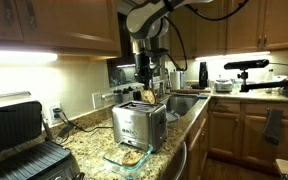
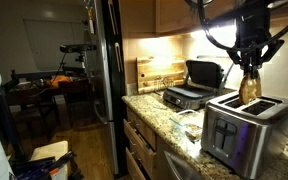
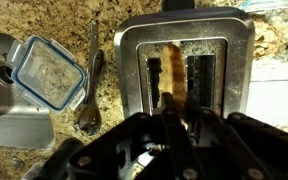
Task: Place one slice of bread inside the right slot of the toaster
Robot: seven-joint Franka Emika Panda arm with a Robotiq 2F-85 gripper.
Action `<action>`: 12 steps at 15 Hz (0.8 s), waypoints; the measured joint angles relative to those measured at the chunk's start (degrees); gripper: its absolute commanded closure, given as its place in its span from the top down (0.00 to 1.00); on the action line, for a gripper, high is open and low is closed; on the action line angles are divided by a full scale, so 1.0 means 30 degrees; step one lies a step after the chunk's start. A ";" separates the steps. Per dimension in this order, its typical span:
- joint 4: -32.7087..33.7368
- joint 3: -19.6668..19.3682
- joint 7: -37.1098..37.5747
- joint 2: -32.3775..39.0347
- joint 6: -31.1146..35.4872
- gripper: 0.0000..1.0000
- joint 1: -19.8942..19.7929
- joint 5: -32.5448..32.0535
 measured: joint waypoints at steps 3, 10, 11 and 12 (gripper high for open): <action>0.0205 0.0109 0.0000 0.0091 -0.0251 0.08 0.0003 0.0000; 0.0689 0.0242 0.0001 0.0455 -0.0454 0.08 0.0023 -0.0004; 0.0712 0.0235 0.0001 0.0486 -0.0454 0.08 0.0023 -0.0004; 0.0733 0.0223 0.0001 0.0524 -0.0454 0.08 0.0022 -0.0004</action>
